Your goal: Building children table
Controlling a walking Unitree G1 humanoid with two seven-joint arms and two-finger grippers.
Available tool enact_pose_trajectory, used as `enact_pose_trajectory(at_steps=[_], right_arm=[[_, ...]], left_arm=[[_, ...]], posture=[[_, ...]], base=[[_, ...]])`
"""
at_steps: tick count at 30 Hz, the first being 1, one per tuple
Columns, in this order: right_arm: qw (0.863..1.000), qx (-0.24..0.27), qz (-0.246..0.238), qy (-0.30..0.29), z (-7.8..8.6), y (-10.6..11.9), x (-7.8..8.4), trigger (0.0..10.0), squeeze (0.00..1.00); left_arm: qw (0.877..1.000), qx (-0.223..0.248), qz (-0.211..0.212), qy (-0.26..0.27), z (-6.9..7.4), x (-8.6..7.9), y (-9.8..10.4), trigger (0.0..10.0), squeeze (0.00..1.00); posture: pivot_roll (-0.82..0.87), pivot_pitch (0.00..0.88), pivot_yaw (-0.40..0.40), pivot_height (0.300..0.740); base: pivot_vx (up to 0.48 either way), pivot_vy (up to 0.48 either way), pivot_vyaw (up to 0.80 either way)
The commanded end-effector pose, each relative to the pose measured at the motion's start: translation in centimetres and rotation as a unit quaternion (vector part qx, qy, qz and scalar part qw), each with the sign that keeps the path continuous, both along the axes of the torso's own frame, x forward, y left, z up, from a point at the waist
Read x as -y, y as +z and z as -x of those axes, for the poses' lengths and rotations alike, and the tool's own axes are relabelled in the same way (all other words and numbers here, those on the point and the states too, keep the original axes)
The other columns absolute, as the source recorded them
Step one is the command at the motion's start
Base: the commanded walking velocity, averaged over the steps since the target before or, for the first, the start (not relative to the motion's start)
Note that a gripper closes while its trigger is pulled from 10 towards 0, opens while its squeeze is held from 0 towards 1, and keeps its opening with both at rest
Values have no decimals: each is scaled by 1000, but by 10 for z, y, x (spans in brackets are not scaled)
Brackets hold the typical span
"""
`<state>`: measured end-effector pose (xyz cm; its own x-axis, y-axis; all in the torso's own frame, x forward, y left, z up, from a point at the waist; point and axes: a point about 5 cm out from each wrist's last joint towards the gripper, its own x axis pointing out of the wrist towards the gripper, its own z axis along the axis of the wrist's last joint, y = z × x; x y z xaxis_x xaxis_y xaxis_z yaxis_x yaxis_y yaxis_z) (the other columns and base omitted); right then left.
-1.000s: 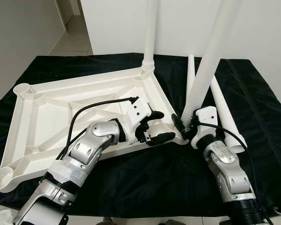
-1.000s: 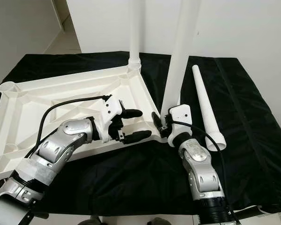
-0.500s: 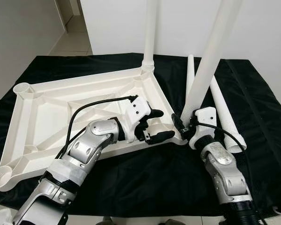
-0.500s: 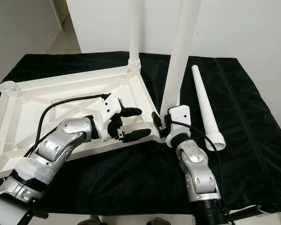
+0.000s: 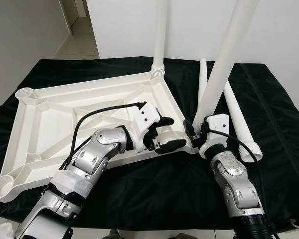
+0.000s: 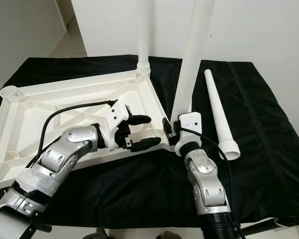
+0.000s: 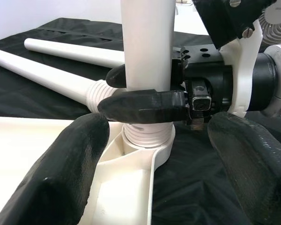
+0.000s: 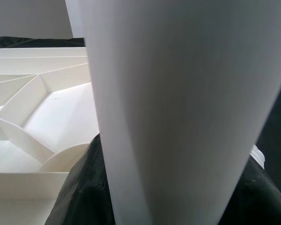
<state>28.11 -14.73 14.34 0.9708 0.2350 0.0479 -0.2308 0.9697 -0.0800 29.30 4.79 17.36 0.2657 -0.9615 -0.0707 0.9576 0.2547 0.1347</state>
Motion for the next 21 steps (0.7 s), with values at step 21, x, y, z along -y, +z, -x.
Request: enact_pose_trajectory(at_steps=[21], right_arm=[[992,-4,-59,-114,12,-3,-1,10000,0]], left_arm=[[1000,4,13,-23,-7,-1,4,10000,0]], posture=[[-72,0,2,740]], base=[[0,0,0]])
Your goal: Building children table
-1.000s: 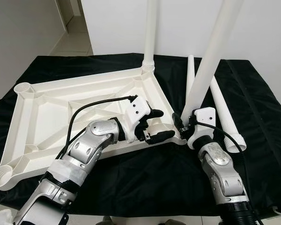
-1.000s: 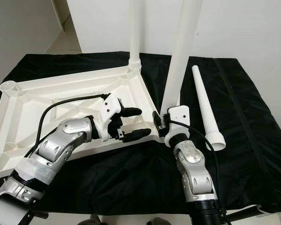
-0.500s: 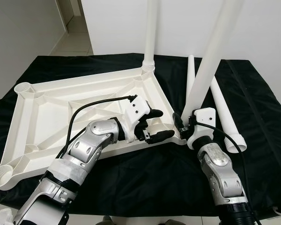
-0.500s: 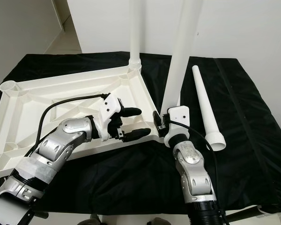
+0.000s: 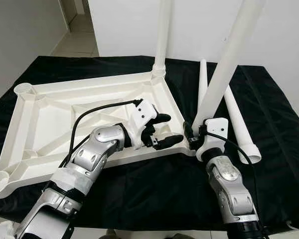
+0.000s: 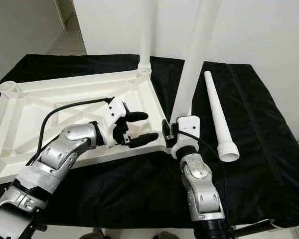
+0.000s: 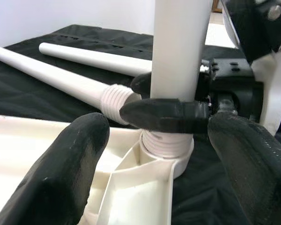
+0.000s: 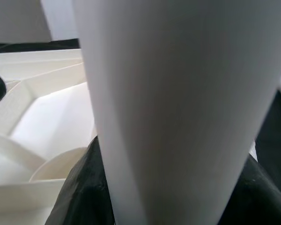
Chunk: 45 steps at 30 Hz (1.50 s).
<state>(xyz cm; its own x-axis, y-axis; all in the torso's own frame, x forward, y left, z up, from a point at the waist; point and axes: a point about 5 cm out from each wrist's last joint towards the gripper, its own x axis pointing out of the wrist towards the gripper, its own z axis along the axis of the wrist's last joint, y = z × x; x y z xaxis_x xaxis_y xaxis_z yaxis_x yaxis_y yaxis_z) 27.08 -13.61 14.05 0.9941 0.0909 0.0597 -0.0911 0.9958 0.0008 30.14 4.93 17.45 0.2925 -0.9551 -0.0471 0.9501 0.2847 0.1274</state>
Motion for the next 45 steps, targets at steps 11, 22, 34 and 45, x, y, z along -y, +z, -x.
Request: enact_pose_trajectory(at_steps=[11,22,34,45], right_arm=[[986,-17,-50,-155,2,-9,2,10000,0],[994,13,-36,-98,-6,-1,6,10000,0],[999,20,34,24,-12,2,23,10000,0],[988,-7,90,123,-18,-9,32,0,0]], left_arm=[[1000,15,-6,-13,-12,-13,9,10000,0],[1000,9,-21,-8,-20,-13,8,10000,0],[1000,12,-18,1,-21,-8,8,10000,0],[999,8,-28,-40,-9,-12,4,10000,0]], posture=[[-74,0,31,740],[-74,0,59,740],[-58,0,44,740],[-28,0,4,740]], base=[[0,0,0],[0,0,0],[0,0,0],[0,0,0]])
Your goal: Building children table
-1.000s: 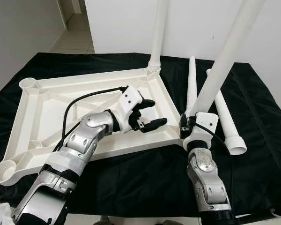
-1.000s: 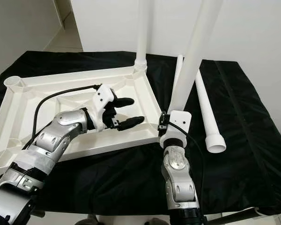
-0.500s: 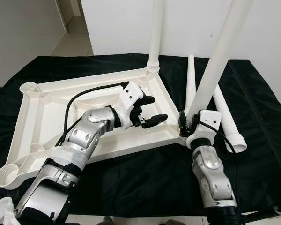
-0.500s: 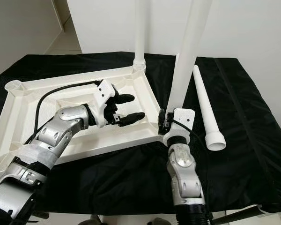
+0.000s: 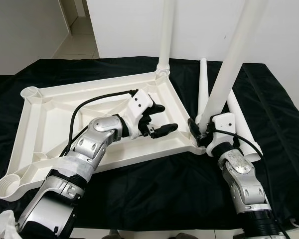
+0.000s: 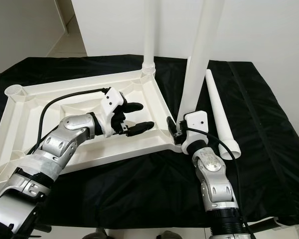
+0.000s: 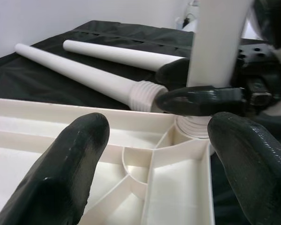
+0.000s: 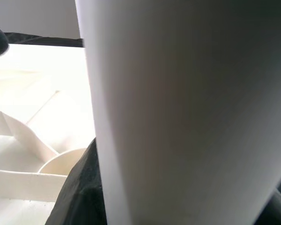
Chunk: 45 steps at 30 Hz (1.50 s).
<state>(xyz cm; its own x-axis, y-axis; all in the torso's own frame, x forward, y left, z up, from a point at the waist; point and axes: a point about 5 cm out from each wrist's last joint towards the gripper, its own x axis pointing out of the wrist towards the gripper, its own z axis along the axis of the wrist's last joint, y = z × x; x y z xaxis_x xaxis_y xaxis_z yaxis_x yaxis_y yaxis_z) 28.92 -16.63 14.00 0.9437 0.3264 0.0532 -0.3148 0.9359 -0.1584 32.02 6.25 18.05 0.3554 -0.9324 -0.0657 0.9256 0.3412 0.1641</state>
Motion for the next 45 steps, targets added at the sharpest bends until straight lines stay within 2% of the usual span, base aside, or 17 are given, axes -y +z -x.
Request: enact_pose_trajectory(at_steps=[1,8,16,17,21,22,23,24,25,26,27,31,38,42,43,45], right_arm=[[1000,-20,14,5,0,-9,2,0,0],[999,-31,6,16,3,-13,4,0,0],[1000,-26,-6,-6,4,-12,7,0,0],[999,-24,-14,-22,4,-11,7,10000,0],[999,-22,-22,-41,4,-11,6,10000,0],[997,-17,-33,-71,5,-11,4,10000,0],[997,-17,-33,-71,5,-11,4,10000,0],[993,-12,-45,-109,6,-11,1,10000,0],[993,-12,-45,-109,6,-11,1,10000,0],[976,-15,-75,-204,9,-14,-6,10000,0],[976,-15,-75,-204,9,-14,-6,10000,0],[961,-21,-93,-260,12,-16,-13,10000,0],[957,-15,-111,-269,9,-12,-21,10000,0],[964,-8,-117,-238,9,-7,-25,10000,0],[967,-6,-122,-223,10,-6,-27,10000,1000],[976,5,-115,-185,15,-3,-24,10000,1000]], left_arm=[[997,-8,-14,-72,10,1,-2,10000,0],[993,-22,-35,-106,22,0,-13,10000,0],[994,-29,-40,-96,26,6,-24,10000,0],[994,-33,-39,-93,29,8,-28,10000,0],[994,-38,-37,-91,31,10,-32,10000,0],[995,-37,-35,-81,33,11,-35,10000,0],[995,-37,-35,-81,33,11,-35,10000,0],[996,-37,-30,-70,34,13,-36,10000,0],[996,-37,-30,-70,34,13,-36,10000,0],[998,-40,-18,-49,37,17,-38,10000,0],[998,-40,-18,-49,37,17,-38,10000,0],[998,-42,-14,-43,40,18,-38,10000,0],[999,-28,-17,-32,39,15,-36,10000,0],[999,-26,-11,-24,37,16,-34,10000,0],[999,-25,-10,-24,37,17,-34,10000,0],[999,-21,-11,-28,37,18,-32,10000,0]], posture=[[-28,0,4,740],[-23,0,-9,740],[-25,0,-6,740],[-24,0,-4,740],[-24,0,-2,740],[-24,0,1,740],[-24,0,1,740],[-26,0,4,740],[-26,0,4,740],[-35,0,12,740],[-35,0,12,740],[-38,0,13,740],[-45,0,15,740],[-47,0,9,740],[-45,0,7,740],[-45,0,5,740]], base=[[0,0,0],[0,0,0],[0,0,0],[0,0,0],[0,0,0],[0,0,0],[0,0,0],[0,0,0],[0,0,0],[0,0,0],[0,0,0],[0,0,0],[0,0,0],[0,0,0],[0,0,0],[0,0,0]])
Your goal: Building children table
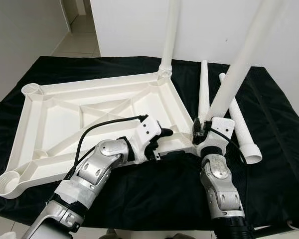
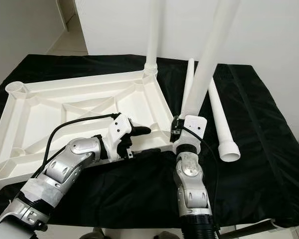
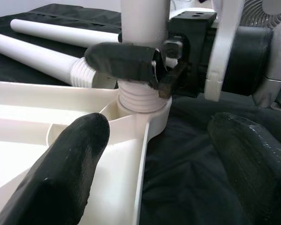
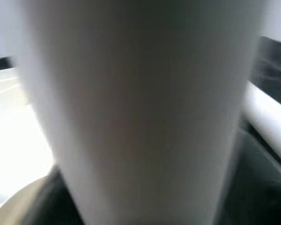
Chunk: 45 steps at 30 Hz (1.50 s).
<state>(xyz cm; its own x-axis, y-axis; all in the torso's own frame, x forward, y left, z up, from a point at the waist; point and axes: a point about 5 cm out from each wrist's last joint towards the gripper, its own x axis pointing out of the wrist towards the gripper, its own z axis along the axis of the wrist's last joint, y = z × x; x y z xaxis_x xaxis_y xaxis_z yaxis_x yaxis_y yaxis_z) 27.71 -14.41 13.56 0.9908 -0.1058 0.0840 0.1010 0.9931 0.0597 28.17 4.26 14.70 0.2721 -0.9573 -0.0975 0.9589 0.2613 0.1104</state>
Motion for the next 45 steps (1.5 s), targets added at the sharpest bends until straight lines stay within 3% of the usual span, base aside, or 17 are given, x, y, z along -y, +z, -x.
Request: enact_pose_trajectory(at_steps=[1,6,7,16,19,24,25,26,27,28,29,36,37,38,39,40,45], right_arm=[[1000,6,-3,25,3,2,-2,10000,1000],[997,-1,28,68,8,0,9,10000,1000],[996,-3,35,84,10,0,11,10000,0],[995,9,38,95,28,0,23,10000,0],[995,18,10,102,47,-3,9,10000,0],[994,11,-11,110,60,-7,-5,10000,0],[992,9,-17,125,65,-8,-10,8039,0],[992,9,-17,125,65,-8,-10,8039,0],[989,8,-21,146,68,-9,-15,1451,0],[987,8,-24,160,69,-9,-18,1451,0],[985,9,-24,169,70,-8,-19,0,0],[983,19,-13,183,63,1,-10,0,0],[982,19,-15,185,63,2,-9,5176,0],[982,19,-10,187,63,2,-9,8039,0],[982,19,-6,188,63,3,-8,8039,0],[982,19,-6,187,62,3,-7,10000,0],[983,24,-5,181,55,6,2,10000,0]], left_arm=[[1000,10,-4,13,-1,-1,2,10000,0],[1000,15,-8,9,-2,-3,3,10000,0],[1000,17,-9,8,-2,-3,4,10000,0],[999,32,-15,19,-8,-7,8,10000,0],[999,34,-14,37,-15,-14,11,10000,0],[998,40,-15,52,-23,-19,15,10000,0],[997,45,-17,58,-26,-21,17,10000,0],[997,45,-17,58,-26,-21,17,10000,0],[997,47,-20,66,-30,-23,18,10000,0],[996,49,-22,71,-33,-23,19,10000,0],[996,50,-24,75,-35,-24,19,10000,0],[994,56,-40,86,-46,-26,21,10000,0],[994,56,-41,86,-46,-26,22,10000,0],[994,58,-45,83,-47,-26,22,10000,0],[994,61,-47,81,-47,-26,22,10000,0],[994,63,-53,77,-48,-26,22,10000,0],[993,20,-93,74,-50,-28,10,10000,0]], posture=[[-45,0,5,740],[-45,0,2,740],[-46,0,3,740],[-40,0,-12,740],[-41,0,-9,740],[-48,0,-3,740],[-56,0,5,740],[-56,0,5,740],[-61,0,10,740],[-61,0,10,740],[-61,0,10,740],[-66,0,23,740],[-65,0,23,740],[-63,0,24,740],[-63,0,24,740],[-62,0,27,740],[-63,0,32,740]], base=[[0,0,0],[0,0,0],[0,0,0],[0,0,0],[0,0,0],[0,0,0],[0,0,0],[0,0,0],[0,0,0],[0,0,0],[0,0,0],[0,0,0],[0,0,0],[0,0,0],[0,0,0],[0,0,0],[0,0,0]])
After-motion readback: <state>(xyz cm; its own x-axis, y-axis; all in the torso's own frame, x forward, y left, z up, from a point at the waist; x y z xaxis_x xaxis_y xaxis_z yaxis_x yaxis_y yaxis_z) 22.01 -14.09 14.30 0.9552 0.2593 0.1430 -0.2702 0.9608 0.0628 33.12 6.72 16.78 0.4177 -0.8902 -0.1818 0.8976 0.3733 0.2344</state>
